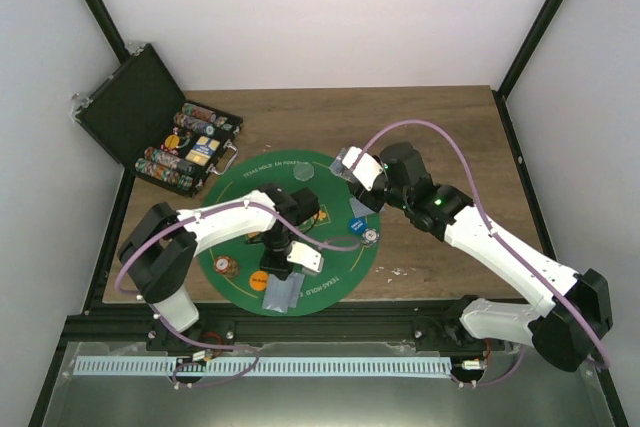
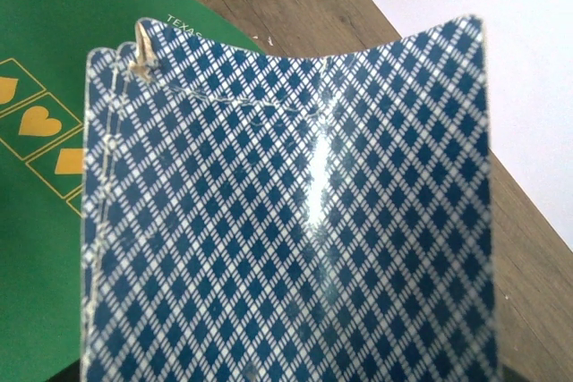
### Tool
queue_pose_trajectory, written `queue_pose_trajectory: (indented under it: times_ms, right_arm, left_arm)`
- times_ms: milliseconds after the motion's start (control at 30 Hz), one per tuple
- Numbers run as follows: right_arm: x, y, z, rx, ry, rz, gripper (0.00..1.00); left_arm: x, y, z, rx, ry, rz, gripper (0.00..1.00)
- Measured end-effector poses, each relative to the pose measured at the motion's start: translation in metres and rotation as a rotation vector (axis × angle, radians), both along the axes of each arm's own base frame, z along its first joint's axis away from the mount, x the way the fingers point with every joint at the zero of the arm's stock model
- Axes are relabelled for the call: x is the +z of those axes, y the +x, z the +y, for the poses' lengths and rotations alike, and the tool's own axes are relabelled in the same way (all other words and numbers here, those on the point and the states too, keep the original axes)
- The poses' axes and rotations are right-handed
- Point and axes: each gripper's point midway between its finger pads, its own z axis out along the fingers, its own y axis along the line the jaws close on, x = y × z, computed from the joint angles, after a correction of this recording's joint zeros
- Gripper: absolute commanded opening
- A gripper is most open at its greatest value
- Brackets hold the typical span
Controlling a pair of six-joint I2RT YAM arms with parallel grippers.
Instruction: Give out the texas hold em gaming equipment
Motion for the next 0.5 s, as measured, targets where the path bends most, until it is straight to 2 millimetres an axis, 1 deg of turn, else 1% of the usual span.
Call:
queue_pose_trajectory:
  times_ms: [67,333,433,500]
  right_arm:
    - [0.000,0.000,0.000,0.000,0.000,-0.001,0.48]
    - [0.002,-0.001,-0.001,-0.001,0.002,-0.003,0.48]
    - [0.002,0.000,-0.002,-0.005,-0.002,-0.007,0.48]
    - [0.002,0.000,-0.003,-0.009,-0.004,-0.008,0.49]
  left_arm:
    - [0.001,0.004,-0.003,0.000,-0.009,-0.017,0.21]
    - [0.000,0.012,-0.006,0.001,-0.016,-0.053,0.26]
    - [0.006,0.015,-0.008,0.015,-0.026,-0.049,0.27]
    - [0.015,0.018,-0.010,0.038,-0.049,-0.040,0.29]
